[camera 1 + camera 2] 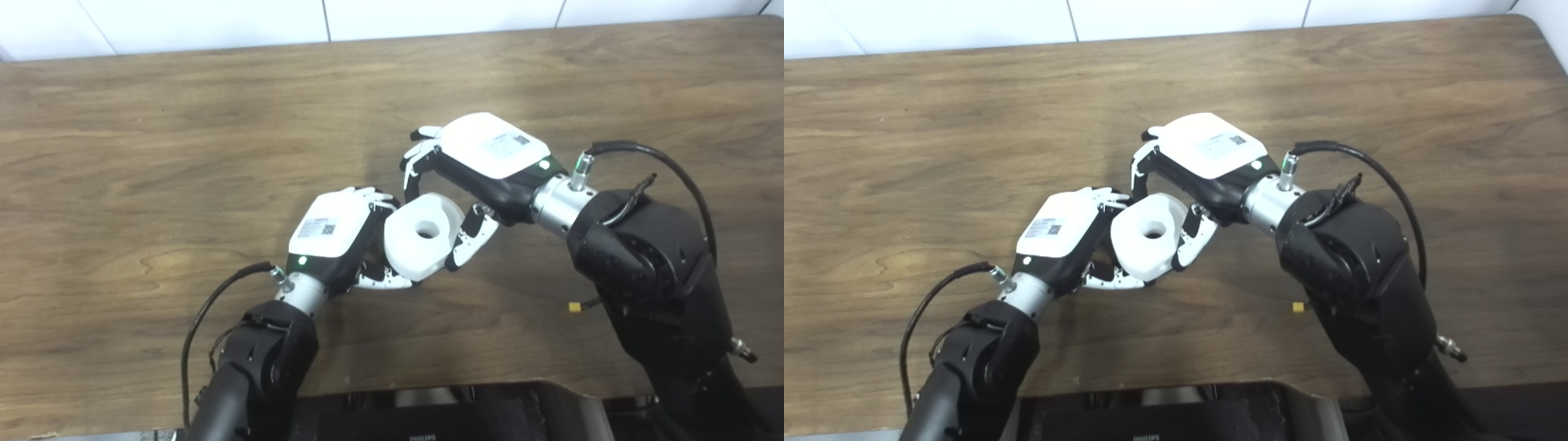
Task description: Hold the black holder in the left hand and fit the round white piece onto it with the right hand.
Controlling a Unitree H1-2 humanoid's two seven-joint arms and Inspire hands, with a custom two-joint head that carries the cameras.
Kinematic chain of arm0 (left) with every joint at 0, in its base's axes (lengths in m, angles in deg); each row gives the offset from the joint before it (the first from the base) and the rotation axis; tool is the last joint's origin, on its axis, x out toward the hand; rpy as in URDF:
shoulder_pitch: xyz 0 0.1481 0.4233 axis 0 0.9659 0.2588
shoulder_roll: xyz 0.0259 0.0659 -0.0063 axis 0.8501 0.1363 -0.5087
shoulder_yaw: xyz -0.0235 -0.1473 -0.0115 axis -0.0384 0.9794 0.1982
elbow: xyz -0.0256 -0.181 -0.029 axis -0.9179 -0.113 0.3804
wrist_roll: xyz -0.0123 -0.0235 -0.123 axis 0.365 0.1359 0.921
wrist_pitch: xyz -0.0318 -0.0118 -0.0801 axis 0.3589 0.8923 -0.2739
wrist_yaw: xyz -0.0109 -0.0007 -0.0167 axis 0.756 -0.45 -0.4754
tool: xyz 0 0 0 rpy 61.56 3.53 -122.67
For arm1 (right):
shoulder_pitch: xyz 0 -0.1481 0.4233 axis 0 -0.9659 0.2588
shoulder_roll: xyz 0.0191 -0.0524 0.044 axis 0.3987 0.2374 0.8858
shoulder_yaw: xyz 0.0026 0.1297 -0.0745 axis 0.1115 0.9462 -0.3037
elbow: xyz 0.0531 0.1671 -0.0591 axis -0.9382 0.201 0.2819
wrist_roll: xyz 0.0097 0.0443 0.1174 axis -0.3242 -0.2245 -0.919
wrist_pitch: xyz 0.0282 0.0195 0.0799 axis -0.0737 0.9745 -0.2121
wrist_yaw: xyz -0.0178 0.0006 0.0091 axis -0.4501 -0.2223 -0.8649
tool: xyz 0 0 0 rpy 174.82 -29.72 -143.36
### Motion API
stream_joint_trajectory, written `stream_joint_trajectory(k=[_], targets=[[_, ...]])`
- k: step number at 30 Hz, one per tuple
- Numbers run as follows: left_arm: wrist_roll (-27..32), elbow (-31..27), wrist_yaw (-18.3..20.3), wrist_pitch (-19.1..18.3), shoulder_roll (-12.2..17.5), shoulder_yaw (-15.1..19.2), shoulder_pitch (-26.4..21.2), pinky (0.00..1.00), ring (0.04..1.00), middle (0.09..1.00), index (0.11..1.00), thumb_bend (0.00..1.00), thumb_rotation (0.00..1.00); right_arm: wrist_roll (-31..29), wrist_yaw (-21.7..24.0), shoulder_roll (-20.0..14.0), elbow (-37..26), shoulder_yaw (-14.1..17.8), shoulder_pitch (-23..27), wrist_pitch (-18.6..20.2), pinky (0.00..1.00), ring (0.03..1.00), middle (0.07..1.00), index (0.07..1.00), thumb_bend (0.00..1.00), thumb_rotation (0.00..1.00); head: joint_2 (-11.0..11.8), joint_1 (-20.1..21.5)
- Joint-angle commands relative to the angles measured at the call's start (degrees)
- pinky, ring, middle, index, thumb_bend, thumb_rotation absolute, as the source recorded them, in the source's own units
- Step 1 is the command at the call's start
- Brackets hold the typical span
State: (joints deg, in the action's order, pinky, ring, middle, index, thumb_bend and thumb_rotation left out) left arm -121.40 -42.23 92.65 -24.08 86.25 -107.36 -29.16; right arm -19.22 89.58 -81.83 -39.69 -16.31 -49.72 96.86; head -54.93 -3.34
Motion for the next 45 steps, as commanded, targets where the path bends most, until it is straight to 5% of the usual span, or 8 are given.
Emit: stream_joint_trajectory(k=[1,44,45], targets=[[-0.52,-0.13,1.80,-0.22,-0.54,-0.74,0.28,0.91,0.874,0.799,0.488,0.52,0.06,0.45,-0.54,0.75,-0.36,-0.06,0.12,-1.44,0.89,0.925,0.796,0.482,0.52,0.15,0.03,-0.05],[-1.07,-0.67,2.06,-0.43,-0.78,-1.19,0.49,0.91,0.875,0.797,0.487,0.52,0.06,4.19,1.78,2.64,-1.75,0.09,-2.47,-5.69,0.85,0.913,0.812,0.492,0.52,0.16,0.86,0.88],[-1.07,-0.67,2.06,-0.43,-0.79,-1.19,0.49,0.91,0.875,0.797,0.487,0.52,0.06,4.12,1.83,2.67,-1.82,0.17,-2.44,-5.65,0.85,0.913,0.815,0.545,0.71,0.24,0.86,0.88]])
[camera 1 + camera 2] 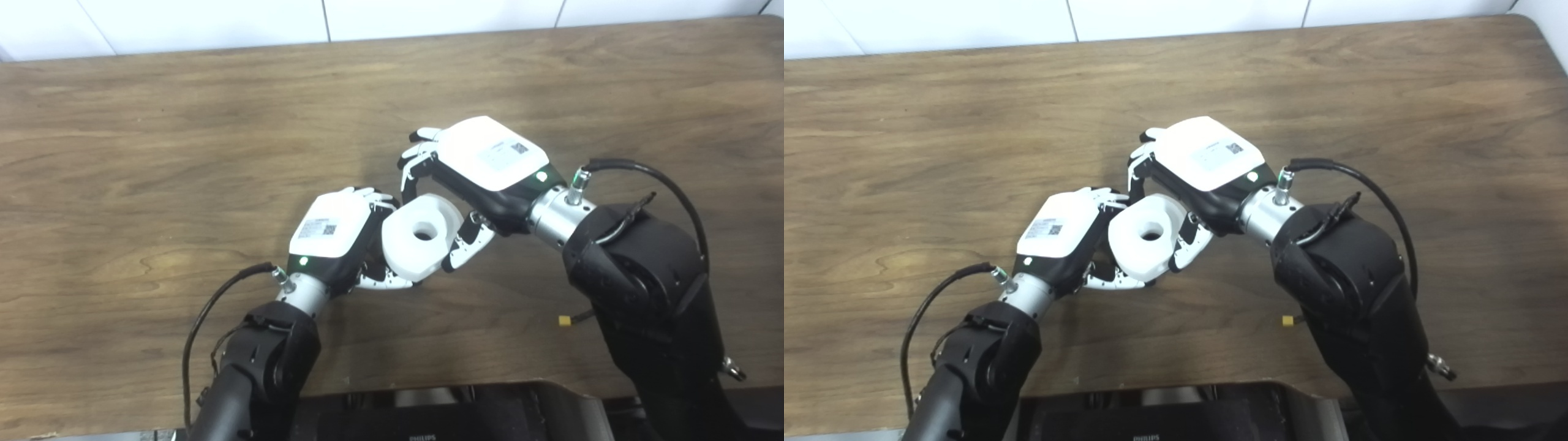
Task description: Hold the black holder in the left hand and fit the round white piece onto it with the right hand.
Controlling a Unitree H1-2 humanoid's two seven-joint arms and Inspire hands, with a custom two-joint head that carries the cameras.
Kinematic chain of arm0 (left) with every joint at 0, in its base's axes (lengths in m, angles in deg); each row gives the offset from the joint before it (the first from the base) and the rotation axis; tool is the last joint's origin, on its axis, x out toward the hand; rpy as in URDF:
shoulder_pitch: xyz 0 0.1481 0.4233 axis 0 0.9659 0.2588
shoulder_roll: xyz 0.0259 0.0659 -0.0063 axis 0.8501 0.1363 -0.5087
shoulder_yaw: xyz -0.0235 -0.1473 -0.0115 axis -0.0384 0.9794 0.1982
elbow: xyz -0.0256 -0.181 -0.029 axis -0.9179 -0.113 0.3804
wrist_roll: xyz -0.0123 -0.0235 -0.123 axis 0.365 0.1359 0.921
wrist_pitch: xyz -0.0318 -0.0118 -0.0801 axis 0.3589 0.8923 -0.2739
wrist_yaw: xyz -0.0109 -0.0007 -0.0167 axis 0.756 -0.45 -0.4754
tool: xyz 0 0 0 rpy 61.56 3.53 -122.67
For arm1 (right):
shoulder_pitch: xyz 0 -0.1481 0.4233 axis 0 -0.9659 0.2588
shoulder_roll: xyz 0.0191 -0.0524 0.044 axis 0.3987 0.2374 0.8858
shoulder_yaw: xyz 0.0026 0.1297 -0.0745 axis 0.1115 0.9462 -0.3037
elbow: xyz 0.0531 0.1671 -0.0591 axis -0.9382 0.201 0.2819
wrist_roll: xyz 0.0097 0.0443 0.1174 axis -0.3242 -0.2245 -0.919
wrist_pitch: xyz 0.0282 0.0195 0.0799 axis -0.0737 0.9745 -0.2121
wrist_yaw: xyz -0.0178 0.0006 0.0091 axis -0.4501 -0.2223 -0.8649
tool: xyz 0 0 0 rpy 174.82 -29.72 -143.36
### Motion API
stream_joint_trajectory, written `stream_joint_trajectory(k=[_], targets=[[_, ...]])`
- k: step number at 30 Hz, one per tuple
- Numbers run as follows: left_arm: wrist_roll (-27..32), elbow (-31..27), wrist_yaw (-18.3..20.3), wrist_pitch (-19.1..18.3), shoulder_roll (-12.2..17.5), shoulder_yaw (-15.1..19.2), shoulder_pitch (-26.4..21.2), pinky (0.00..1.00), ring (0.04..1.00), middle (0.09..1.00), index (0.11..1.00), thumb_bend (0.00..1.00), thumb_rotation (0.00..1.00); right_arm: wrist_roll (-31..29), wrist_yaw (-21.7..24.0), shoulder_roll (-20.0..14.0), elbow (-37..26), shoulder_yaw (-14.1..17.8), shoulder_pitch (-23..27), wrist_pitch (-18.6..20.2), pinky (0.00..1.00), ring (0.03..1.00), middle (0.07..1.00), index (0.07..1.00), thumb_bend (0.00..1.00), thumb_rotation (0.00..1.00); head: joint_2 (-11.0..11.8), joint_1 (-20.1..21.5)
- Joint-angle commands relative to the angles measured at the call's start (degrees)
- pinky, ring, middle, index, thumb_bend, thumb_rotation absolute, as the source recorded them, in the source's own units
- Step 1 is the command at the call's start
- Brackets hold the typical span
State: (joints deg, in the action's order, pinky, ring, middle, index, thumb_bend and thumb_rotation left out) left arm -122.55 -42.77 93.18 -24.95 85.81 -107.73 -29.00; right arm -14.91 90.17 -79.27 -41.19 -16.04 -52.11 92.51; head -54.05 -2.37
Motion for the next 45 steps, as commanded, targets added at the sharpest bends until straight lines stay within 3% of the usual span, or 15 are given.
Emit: stream_joint_trajectory(k=[1,5,10,15,23,36,45], targets=[[0.03,-0.14,1.60,0.42,-0.34,-0.82,0.31,0.91,0.874,0.797,0.487,0.52,0.06,-0.19,1.42,0.14,-0.48,-0.01,0.10,-1.25,0.85,0.913,0.817,0.579,0.82,0.29,-0.02,-0.08],[0.07,0.03,1.35,0.53,-0.32,-0.82,0.32,0.91,0.874,0.796,0.487,0.52,0.06,-0.14,1.78,0.28,-0.89,0.34,0.52,-1.40,0.86,0.919,0.825,0.634,0.92,0.34,0.04,-0.04],[0.01,0.12,1.60,0.51,-0.26,-0.84,0.23,0.91,0.875,0.797,0.486,0.52,0.06,-0.79,2.42,0.62,-1.44,1.15,1.12,-1.47,0.87,0.916,0.830,0.663,0.96,0.37,0.19,-0.03],[-0.12,0.23,1.75,0.37,-0.34,-0.88,0.18,0.91,0.876,0.798,0.486,0.52,0.06,-0.80,2.92,0.86,-1.99,1.77,1.51,-1.57,0.86,0.911,0.843,0.751,1.00,0.38,0.28,0.02],[-0.20,0.32,1.97,0.29,-0.35,-0.88,0.10,0.92,0.875,0.798,0.487,0.52,0.05,-0.60,5.01,1.28,-3.05,2.87,2.43,-1.49,0.89,0.928,0.884,0.850,1.00,0.39,0.31,0.03],[-0.05,0.68,1.84,0.32,-0.36,-0.90,0.23,0.91,0.874,0.797,0.487,0.52,0.05,-1.04,6.03,1.17,-3.60,4.40,3.39,-1.63,0.90,0.954,0.906,0.894,1.00,0.42,0.79,-0.01],[-0.20,0.97,1.96,0.26,-0.29,-0.89,0.12,0.92,0.875,0.799,0.487,0.52,0.06,-2.68,9.98,0.32,-6.23,6.80,6.48,-0.19,0.94,0.976,0.932,0.920,1.00,0.47,1.34,-0.02]])
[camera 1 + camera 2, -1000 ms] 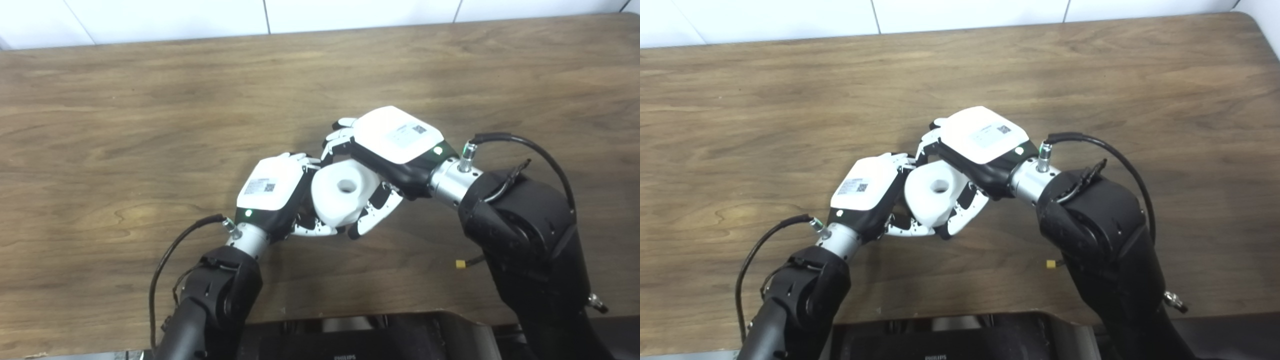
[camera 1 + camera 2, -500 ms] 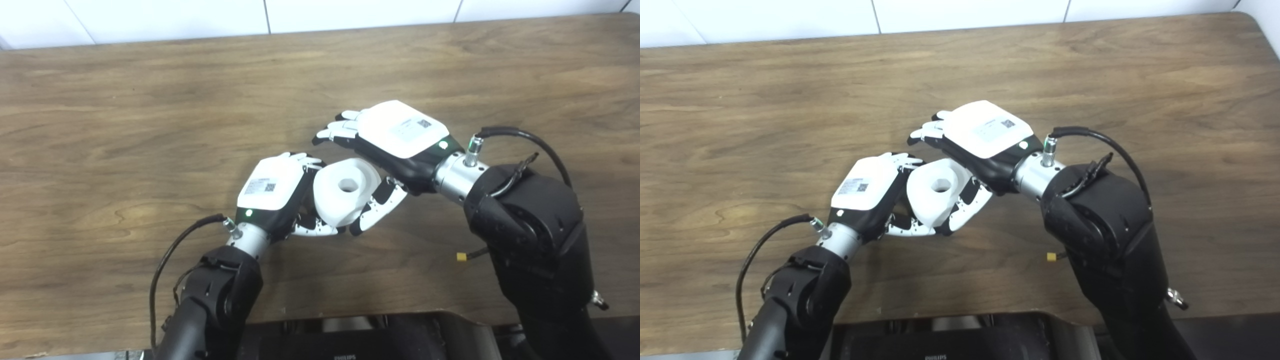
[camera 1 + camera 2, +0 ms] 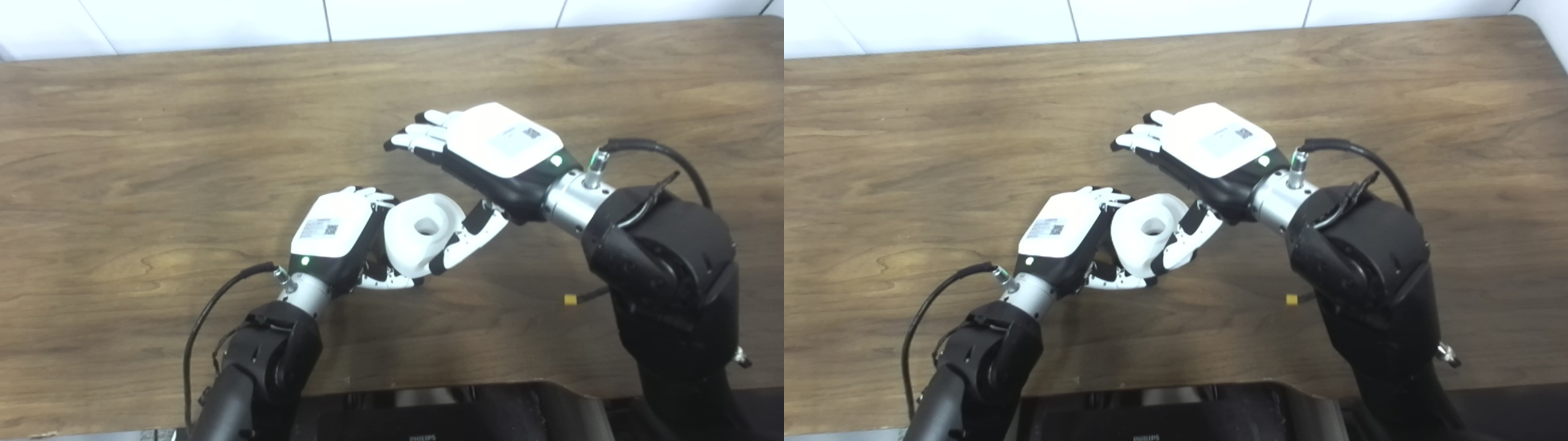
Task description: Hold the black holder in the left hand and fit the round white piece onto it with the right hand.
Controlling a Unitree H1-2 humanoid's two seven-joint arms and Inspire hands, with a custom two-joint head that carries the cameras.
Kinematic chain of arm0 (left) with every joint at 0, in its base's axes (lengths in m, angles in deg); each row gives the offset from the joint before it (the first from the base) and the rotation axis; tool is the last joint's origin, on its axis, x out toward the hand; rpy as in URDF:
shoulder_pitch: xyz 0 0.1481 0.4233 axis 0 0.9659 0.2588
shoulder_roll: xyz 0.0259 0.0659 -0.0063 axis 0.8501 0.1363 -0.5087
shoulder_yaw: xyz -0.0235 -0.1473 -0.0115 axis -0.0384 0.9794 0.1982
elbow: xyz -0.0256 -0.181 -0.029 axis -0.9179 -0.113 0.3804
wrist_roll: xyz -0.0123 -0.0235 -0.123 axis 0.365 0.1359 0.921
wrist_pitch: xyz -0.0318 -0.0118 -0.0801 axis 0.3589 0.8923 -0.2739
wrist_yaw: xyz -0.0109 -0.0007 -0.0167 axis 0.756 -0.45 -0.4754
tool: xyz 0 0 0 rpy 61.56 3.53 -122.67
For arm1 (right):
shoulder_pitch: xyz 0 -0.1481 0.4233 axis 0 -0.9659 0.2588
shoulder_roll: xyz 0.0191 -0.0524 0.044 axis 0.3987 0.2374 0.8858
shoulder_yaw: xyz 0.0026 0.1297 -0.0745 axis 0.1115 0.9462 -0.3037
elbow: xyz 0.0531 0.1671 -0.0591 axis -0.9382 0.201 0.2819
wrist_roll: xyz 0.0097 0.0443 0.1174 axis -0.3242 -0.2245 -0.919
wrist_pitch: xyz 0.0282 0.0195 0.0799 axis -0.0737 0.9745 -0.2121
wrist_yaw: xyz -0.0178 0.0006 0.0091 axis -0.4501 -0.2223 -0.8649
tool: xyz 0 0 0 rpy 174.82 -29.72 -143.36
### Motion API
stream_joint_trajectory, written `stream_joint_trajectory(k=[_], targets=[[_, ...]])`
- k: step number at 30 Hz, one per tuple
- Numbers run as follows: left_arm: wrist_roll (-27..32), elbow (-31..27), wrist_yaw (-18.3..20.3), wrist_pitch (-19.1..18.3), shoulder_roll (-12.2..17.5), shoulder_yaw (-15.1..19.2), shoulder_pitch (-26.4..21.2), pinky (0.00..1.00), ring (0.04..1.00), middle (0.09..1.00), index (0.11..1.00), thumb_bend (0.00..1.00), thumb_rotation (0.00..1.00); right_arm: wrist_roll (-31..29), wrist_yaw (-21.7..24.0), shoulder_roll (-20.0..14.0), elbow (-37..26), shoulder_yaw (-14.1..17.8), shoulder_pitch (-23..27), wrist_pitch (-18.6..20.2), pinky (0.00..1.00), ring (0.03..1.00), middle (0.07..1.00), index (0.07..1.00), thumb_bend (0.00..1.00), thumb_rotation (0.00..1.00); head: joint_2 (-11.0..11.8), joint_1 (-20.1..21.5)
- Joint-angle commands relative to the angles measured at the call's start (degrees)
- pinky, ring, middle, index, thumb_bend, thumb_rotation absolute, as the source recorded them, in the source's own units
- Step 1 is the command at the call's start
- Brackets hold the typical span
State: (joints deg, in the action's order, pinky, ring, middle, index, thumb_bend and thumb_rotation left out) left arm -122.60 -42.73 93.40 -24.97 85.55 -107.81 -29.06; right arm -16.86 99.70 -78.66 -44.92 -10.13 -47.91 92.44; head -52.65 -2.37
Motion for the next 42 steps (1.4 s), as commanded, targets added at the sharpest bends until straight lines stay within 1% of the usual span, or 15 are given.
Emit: stream_joint_trajectory(k=[1,6,13,21,26,27,28,30,32,34,36,39,42], targets=[[-0.07,0.98,1.57,0.34,-0.01,-0.76,0.24,0.92,0.874,0.799,0.487,0.52,0.06,-0.93,1.09,-0.48,-2.84,1.25,2.67,0.15,0.94,0.978,0.934,0.923,1.00,0.47,0.09,-0.11],[-0.08,1.02,1.53,0.30,0.17,-0.60,0.37,0.92,0.872,0.795,0.487,0.52,0.06,-1.96,3.24,-1.35,-4.29,3.11,4.09,1.42,0.93,0.977,0.945,0.936,1.00,0.49,0.30,-0.18],[-0.04,0.52,2.02,0.13,0.73,-0.19,0.59,0.90,0.847,0.767,0.489,0.51,0.06,-2.88,4.16,-2.88,-5.34,4.62,4.31,2.60,0.92,0.978,0.949,0.936,1.00,0.53,0.42,-0.23],[-0.24,0.22,2.51,-0.24,1.09,0.34,0.68,0.89,0.829,0.755,0.495,0.52,0.07,-3.48,3.11,-3.39,-4.88,4.96,3.73,2.69,0.93,0.982,0.946,0.942,1.00,0.53,0.60,-1.07],[-1.35,-1.64,4.78,-1.19,1.12,0.88,0.93,0.88,0.837,0.779,0.498,0.51,0.08,-3.06,2.91,-2.81,-4.66,4.76,3.61,2.84,0.94,0.985,0.946,0.943,1.00,0.53,0.63,-1.43],[-1.44,-2.10,5.11,-1.15,1.12,1.09,1.00,0.88,0.839,0.787,0.619,0.64,0.17,-3.09,2.73,-2.72,-4.60,4.78,3.56,2.85,0.94,0.985,0.946,0.943,1.00,0.53,0.62,-1.47],[-1.47,-2.58,5.66,-1.15,1.15,1.32,1.02,0.88,0.840,0.793,0.666,0.69,0.22,-3.06,2.53,-2.62,-4.53,4.80,3.51,2.82,0.94,0.984,0.944,0.941,1.00,0.53,0.62,-1.52],[-1.54,-3.45,7.18,-1.22,1.23,1.67,0.94,0.88,0.847,0.806,0.723,0.74,0.29,-3.06,2.24,-2.53,-4.39,4.91,3.45,2.83,0.94,0.984,0.942,0.939,1.00,0.52,0.64,-1.56],[-2.14,-4.46,9.77,-1.11,1.63,1.78,0.66,0.88,0.859,0.822,0.758,0.77,0.33,-2.93,1.98,-2.48,-4.25,5.03,3.42,2.77,0.93,0.985,0.942,0.941,1.00,0.52,0.66,-1.59],[-3.28,-5.75,13.82,-1.27,2.15,1.77,0.35,0.90,0.878,0.844,0.794,0.80,0.37,-2.71,1.92,-2.39,-4.19,5.16,3.44,2.78,0.93,0.985,0.943,0.943,1.00,0.52,0.81,-1.57],[-3.70,-6.85,16.21,-1.09,2.46,2.00,0.45,0.90,0.882,0.852,0.808,0.83,0.38,-2.51,2.03,-2.30,-4.29,5.30,3.44,2.84,0.93,0.985,0.943,0.945,1.00,0.53,0.77,-1.59],[-4.04,-8.34,18.44,-0.47,2.90,2.53,0.93,0.89,0.884,0.856,0.822,0.87,0.37,-2.40,2.43,-2.34,-4.70,5.60,3.41,3.01,0.93,0.986,0.945,0.948,1.00,0.52,0.72,-1.79],[-5.05,-9.32,20.72,-0.35,3.05,3.23,1.09,0.89,0.894,0.866,0.838,0.88,0.37,-2.90,2.25,-2.44,-4.88,6.04,3.15,3.26,0.93,0.987,0.945,0.948,1.00,0.51,0.53,-2.06]])
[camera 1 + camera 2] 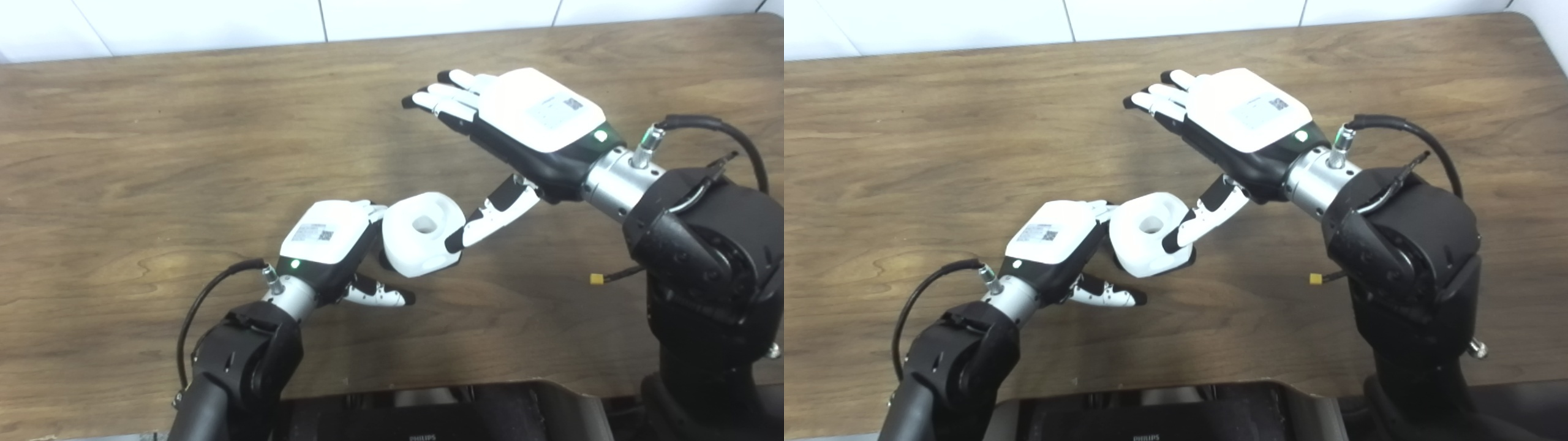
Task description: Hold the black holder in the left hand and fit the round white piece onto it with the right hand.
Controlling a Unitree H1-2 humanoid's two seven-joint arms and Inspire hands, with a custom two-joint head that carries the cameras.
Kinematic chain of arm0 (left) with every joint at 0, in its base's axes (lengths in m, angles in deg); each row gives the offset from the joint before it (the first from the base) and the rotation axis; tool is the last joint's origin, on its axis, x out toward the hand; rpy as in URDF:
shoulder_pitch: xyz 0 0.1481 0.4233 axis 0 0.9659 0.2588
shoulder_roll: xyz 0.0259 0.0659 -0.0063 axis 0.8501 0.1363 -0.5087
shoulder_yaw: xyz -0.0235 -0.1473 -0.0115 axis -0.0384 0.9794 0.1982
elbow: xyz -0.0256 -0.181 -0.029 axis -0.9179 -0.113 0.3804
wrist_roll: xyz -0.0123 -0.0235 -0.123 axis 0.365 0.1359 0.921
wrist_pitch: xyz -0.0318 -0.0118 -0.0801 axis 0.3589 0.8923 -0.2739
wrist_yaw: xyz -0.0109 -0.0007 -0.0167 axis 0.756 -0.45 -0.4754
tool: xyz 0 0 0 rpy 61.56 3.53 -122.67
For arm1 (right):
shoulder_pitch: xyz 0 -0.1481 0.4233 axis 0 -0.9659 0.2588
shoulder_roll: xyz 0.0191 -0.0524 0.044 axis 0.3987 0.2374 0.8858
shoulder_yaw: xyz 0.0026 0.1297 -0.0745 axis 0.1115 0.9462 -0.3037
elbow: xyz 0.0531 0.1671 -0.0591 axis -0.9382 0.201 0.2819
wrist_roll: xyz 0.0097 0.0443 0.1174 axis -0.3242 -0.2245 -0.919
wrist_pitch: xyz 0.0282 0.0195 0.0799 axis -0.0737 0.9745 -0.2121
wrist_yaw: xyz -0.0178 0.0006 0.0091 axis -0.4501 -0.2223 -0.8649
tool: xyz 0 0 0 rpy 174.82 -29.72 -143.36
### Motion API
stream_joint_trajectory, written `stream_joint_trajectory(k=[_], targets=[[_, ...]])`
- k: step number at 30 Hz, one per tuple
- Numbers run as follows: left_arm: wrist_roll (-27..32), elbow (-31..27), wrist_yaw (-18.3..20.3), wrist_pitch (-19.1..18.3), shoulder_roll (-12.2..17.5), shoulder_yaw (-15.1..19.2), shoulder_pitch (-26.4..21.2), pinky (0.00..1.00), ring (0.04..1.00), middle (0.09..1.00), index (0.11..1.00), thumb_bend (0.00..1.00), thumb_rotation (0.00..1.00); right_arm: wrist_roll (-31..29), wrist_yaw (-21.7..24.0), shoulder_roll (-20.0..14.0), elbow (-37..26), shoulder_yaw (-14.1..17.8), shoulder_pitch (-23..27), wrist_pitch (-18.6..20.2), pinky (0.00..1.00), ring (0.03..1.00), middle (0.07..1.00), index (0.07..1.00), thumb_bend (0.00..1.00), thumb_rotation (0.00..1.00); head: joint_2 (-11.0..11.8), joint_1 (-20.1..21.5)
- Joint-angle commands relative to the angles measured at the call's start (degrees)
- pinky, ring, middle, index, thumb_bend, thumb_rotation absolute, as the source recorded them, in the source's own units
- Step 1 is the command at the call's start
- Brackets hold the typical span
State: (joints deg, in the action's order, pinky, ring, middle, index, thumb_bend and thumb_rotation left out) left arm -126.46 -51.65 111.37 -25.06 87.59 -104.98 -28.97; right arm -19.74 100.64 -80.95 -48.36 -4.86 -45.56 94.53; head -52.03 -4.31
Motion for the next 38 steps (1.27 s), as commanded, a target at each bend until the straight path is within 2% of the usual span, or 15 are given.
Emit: stream_joint_trajectory(k=[1,6,12,14,21,24,30,32,34,38], targets=[[-1.43,-0.59,3.20,-0.13,1.08,0.67,1.04,0.89,0.895,0.867,0.842,0.88,0.37,0.02,1.30,-0.14,-1.42,0.86,0.75,1.17,0.93,0.987,0.945,0.948,1.00,0.50,-0.16,-0.25],[-1.89,-0.77,3.86,0.43,1.14,1.97,1.23,0.89,0.895,0.871,0.858,0.89,0.37,0.61,1.49,0.16,-1.14,0.90,0.76,1.09,0.93,0.991,0.947,0.950,1.00,0.49,-0.14,-0.73],[-1.20,0.08,1.34,1.08,0.96,4.57,2.07,0.88,0.897,0.885,0.892,0.89,0.38,0.29,0.76,0.16,-0.62,0.96,0.19,0.94,0.93,0.990,0.945,0.951,1.00,0.50,0.15,-1.20],[-0.26,0.30,-1.04,1.33,0.91,6.09,2.68,0.87,0.903,0.898,0.918,0.89,0.38,0.18,0.66,0.19,-0.59,1.05,-0.01,1.03,0.93,0.991,0.946,0.951,1.00,0.49,0.25,-1.28],[6.38,0.82,-16.02,3.81,-0.04,12.67,4.90,0.85,0.877,0.885,0.923,0.86,0.35,-0.68,-0.12,-0.42,-0.71,2.11,-0.84,1.08,0.93,0.988,0.944,0.950,1.00,0.52,0.55,-1.85],[9.92,0.22,-18.51,3.67,-0.07,15.12,5.11,0.84,0.881,0.899,0.932,0.84,0.37,-1.24,-1.34,-0.85,-0.32,3.08,-1.72,0.97,0.93,0.985,0.941,0.946,1.00,0.53,0.77,-2.01],[16.79,-2.94,-21.18,2.17,-1.02,19.47,5.76,0.73,0.856,0.893,0.912,0.84,0.47,-2.81,-4.81,-3.13,1.73,6.05,-4.64,0.29,0.88,0.965,0.934,0.940,0.79,0.82,1.19,-2.09],[18.17,-3.81,-21.73,1.30,-1.61,20.56,5.97,0.68,0.842,0.895,0.908,0.85,0.54,-3.65,-6.26,-3.83,2.58,7.16,-5.52,0.45,0.87,0.963,0.934,0.934,0.72,0.95,1.28,-2.07],[19.95,-4.85,-21.95,-0.17,-2.31,21.74,6.23,0.67,0.842,0.897,0.907,0.85,0.58,-5.13,-7.39,-4.42,3.36,8.62,-6.39,1.48,0.87,0.964,0.934,0.931,0.69,0.98,1.53,-2.28],[25.28,-8.03,-21.65,-2.84,-2.41,24.65,7.64,0.75,0.883,0.917,0.926,0.78,0.65,-9.05,-9.86,-6.02,5.37,11.50,-8.55,3.25,0.87,0.970,0.944,0.932,0.61,1.00,1.73,-2.39]])
